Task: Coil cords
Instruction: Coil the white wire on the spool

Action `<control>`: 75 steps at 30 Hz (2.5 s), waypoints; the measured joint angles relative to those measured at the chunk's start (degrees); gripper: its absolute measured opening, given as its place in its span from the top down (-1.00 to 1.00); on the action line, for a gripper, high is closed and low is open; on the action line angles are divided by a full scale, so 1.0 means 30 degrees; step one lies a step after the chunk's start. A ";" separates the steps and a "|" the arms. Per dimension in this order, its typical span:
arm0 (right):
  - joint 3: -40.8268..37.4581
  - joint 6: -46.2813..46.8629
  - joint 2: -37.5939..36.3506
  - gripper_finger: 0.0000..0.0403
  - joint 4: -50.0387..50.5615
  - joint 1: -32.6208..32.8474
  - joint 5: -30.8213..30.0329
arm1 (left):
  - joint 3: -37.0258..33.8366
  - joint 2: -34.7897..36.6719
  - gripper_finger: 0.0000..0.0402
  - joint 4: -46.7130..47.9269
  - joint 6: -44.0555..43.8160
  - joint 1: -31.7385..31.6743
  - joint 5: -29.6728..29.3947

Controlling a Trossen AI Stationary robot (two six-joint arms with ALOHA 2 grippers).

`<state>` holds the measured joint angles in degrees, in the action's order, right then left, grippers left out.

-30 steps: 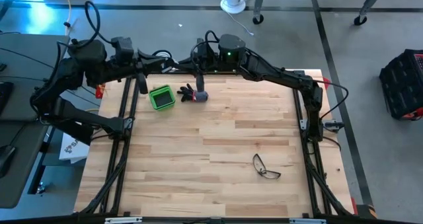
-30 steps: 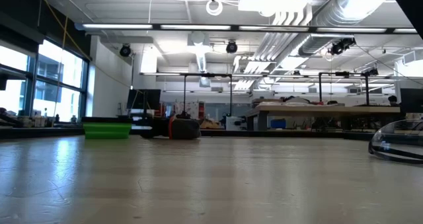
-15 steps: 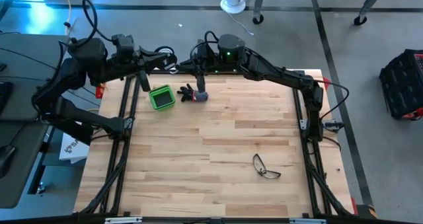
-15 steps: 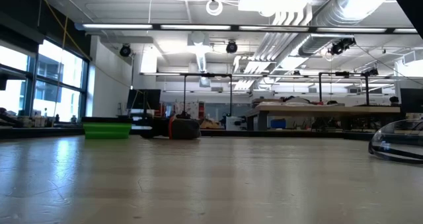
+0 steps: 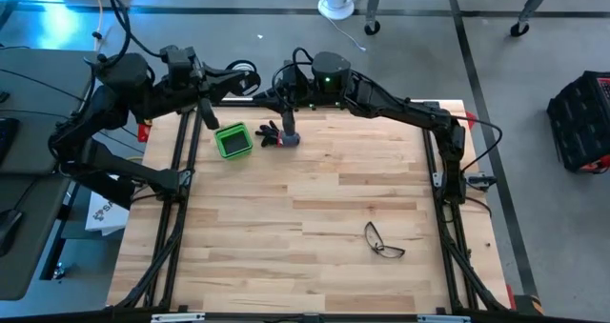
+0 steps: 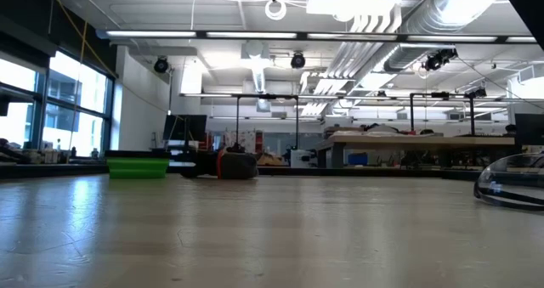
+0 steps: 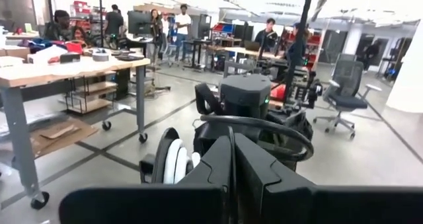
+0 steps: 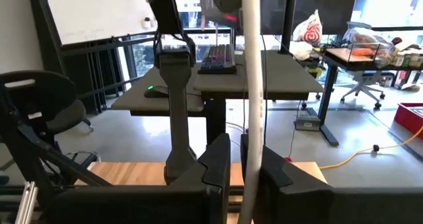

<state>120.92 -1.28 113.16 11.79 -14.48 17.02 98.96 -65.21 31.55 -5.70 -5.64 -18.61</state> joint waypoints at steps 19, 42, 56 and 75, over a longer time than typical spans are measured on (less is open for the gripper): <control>0.0007 -0.0044 -0.0015 0.84 0.0306 0.0000 -0.0037 | -0.0001 0.0783 1.00 0.2278 -0.0517 0.0172 -0.0637; 0.0025 -0.0239 -0.0015 0.63 0.0408 0.0000 -0.0876 | -0.0022 0.1706 1.00 0.4176 -0.0970 0.0172 -0.0743; 0.0029 -0.0590 -0.0029 0.50 0.0423 0.0000 -0.1640 | -0.0030 0.2281 1.00 0.5233 -0.0968 0.0172 -0.1009; 0.0029 -0.0743 -0.0044 0.50 -0.0185 0.0000 -0.2757 | -0.0030 0.2464 1.00 0.7281 -0.2061 0.0165 -0.0466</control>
<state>121.01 -3.51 113.03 11.24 -14.48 8.75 98.87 -57.82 53.39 -11.88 -5.15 -20.01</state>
